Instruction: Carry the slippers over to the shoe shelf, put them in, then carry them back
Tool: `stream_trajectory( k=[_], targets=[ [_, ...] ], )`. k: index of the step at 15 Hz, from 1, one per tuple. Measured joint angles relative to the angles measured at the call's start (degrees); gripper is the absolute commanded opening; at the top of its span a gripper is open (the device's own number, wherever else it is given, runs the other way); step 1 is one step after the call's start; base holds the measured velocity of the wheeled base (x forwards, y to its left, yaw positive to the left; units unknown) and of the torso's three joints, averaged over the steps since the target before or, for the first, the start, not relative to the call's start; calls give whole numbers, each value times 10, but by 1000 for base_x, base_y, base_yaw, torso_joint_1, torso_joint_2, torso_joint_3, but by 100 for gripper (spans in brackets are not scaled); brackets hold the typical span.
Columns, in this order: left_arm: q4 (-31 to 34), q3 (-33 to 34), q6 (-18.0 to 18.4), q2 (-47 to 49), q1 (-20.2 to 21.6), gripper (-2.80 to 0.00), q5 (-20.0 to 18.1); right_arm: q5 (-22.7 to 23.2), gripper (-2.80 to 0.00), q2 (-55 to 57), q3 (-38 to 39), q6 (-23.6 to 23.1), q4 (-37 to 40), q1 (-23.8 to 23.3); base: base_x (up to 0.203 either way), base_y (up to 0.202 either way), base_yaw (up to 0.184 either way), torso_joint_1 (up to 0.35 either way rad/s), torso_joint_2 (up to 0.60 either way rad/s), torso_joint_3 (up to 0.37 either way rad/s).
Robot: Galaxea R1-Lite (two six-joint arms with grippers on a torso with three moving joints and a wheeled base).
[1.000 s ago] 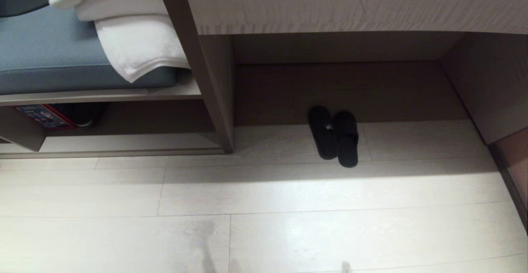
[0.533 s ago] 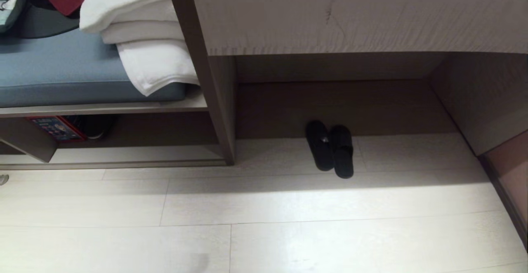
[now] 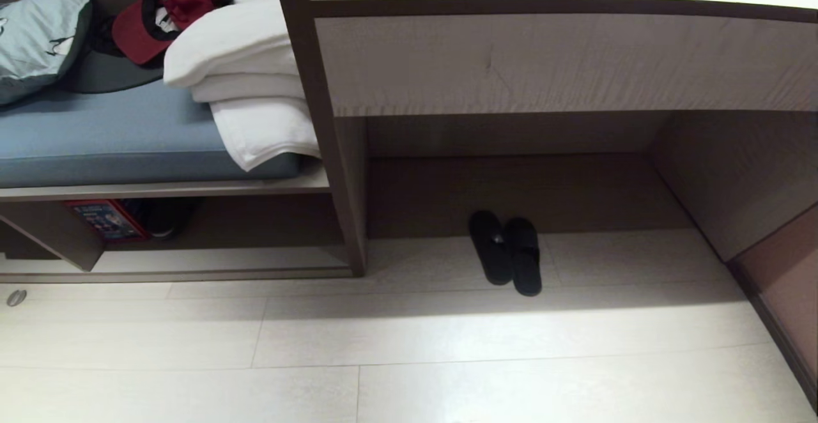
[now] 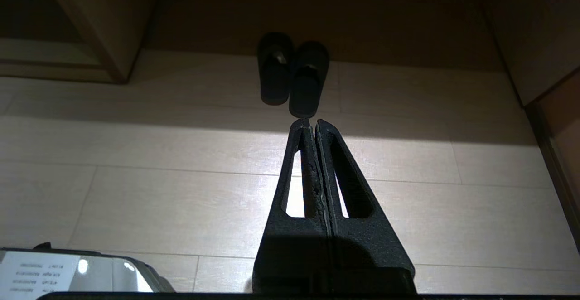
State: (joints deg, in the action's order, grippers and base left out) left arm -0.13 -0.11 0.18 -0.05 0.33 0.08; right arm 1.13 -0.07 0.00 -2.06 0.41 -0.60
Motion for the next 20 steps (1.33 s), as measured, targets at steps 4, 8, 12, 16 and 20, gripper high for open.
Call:
stream_trajectory(
  k=[4, 8, 12, 16, 20],
  targets=[
    [0, 0, 0, 0, 0, -280, 0, 0, -280, 0, 0, 0, 0, 0, 0, 0, 0, 2, 2, 205],
    [0, 0, 0, 0, 0, -280, 0, 0, -280, 0, 0, 0, 0, 0, 0, 0, 0, 2, 1, 203],
    [0, 0, 0, 0, 0, -280, 0, 0, -280, 0, 0, 0, 0, 0, 0, 0, 0, 5, 2, 200],
    [0, 0, 0, 0, 0, -280, 0, 0, -280, 0, 0, 0, 0, 0, 0, 0, 0, 2, 2, 201],
    [0, 0, 0, 0, 0, -280, 0, 0, -280, 0, 0, 0, 0, 0, 0, 0, 0, 2, 1, 198]
  ],
)
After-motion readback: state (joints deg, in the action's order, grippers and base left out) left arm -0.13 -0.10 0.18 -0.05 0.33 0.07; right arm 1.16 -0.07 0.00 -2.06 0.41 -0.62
